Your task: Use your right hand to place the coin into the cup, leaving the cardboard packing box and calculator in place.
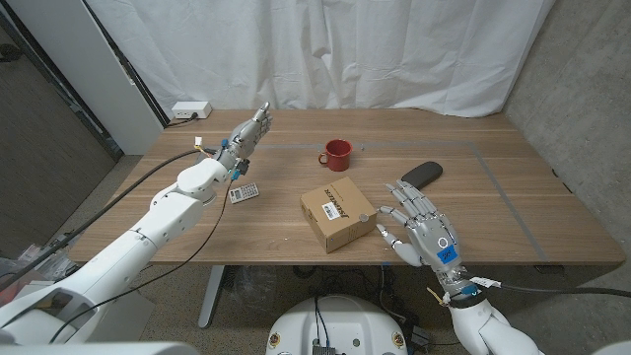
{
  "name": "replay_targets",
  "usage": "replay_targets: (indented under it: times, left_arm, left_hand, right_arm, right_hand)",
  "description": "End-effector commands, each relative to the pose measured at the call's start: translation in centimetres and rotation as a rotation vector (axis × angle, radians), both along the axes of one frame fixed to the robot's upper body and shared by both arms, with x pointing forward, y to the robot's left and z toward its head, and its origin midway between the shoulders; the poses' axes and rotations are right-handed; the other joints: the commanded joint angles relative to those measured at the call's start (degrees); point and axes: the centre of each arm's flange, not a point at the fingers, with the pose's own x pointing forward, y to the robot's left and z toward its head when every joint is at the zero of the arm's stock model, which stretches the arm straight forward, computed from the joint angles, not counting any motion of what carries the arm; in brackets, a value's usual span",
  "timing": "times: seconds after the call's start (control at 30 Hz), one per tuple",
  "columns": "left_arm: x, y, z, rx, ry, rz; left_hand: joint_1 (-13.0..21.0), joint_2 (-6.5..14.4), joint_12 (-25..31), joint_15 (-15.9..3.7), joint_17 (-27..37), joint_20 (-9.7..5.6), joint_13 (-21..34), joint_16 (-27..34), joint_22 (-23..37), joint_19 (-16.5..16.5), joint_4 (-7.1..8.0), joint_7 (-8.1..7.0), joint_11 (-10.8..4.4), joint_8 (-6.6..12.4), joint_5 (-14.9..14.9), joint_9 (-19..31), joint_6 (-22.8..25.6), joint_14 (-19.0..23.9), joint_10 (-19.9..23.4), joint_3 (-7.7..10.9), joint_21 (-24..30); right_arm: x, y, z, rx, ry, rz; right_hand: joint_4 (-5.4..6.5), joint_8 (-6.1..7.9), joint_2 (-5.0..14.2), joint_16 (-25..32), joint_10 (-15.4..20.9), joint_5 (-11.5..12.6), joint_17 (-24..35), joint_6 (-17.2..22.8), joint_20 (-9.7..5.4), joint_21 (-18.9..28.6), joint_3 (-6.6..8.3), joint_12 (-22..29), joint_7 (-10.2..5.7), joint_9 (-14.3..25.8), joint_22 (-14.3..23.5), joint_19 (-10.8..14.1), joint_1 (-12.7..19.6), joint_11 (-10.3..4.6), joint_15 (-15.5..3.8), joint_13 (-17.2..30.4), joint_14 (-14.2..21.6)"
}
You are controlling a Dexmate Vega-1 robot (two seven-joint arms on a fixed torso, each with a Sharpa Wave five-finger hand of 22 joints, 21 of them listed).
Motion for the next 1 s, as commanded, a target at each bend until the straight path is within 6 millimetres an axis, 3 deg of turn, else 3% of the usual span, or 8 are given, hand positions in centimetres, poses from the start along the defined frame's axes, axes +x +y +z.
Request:
replay_targets:
  times: [0.03, 0.43, 0.77, 1.0]
  left_arm:
    - [0.5, 0.0, 0.1, 0.002, 0.005, -0.001]
    - [1.1, -0.1, 0.6, 0.013, 0.007, -0.011]
    - [1.3, 0.2, 0.7, 0.015, 0.011, -0.01]
    - [1.3, 0.3, 0.9, 0.019, 0.01, -0.009]
  left_hand:
    - [0.2, 0.35, 0.0, 0.16, 0.27, -1.03, 0.27, -0.06, 0.1, -0.82, 0.22, 0.01, 0.36, -0.05, -0.04, 0.23, -0.34, -0.44, -0.49, -0.44, -0.03]
    - [0.24, 0.42, -0.03, 0.11, 0.27, -1.02, 0.28, -0.1, 0.11, -0.93, 0.22, 0.06, 0.11, -0.07, -0.09, 0.23, -0.44, -0.62, -0.62, -0.55, -0.02]
    - [0.29, 0.5, -0.11, 0.28, 0.27, -1.04, 0.28, -0.12, 0.11, -0.97, 0.22, 0.12, 0.11, -0.14, -0.14, 0.23, -0.68, -0.77, -0.89, -0.67, 0.02]
    - [0.32, 0.54, -0.11, 0.26, 0.27, -0.98, 0.28, -0.13, 0.1, -1.14, 0.22, 0.12, 0.01, -0.17, -0.17, 0.23, -0.82, -0.87, -0.96, -0.75, -0.02]
  right_arm:
    - [0.4, 0.3, -0.2, 0.014, -0.004, -0.003]
    - [0.6, 1.1, -0.9, 0.034, 0.01, -0.008]
    - [0.8, 1.7, -1.2, 0.04, 0.015, 0.001]
    - [1.2, 2.0, -1.4, 0.04, 0.025, 0.002]
  right_hand:
    - [-0.15, 0.59, 0.57, 0.18, 0.35, 0.34, 0.17, 0.41, -2.86, 0.25, -0.29, 0.5, 0.04, 0.65, 0.31, -0.39, 0.13, 0.36, -0.28, 0.39, 0.17]
    - [0.08, 1.82, 0.96, -0.21, -1.36, 0.76, 0.39, -0.75, -2.3, -0.14, -0.83, 0.44, -0.02, 2.53, 0.39, -2.61, 0.17, 0.79, 0.26, 1.13, -1.6]
    - [0.03, 1.81, 1.12, -0.23, -1.55, 0.95, 0.46, -2.44, -2.37, -0.13, -0.98, 0.58, 0.15, 3.21, 0.42, -3.26, 0.44, 0.61, 0.16, 1.37, -2.12]
    - [0.05, 1.45, 1.17, -0.33, -2.92, 1.27, 0.56, -6.34, -2.23, -0.23, -1.46, 0.44, 0.16, 4.4, 0.46, -4.84, 0.6, 1.2, 0.57, 1.78, -3.38]
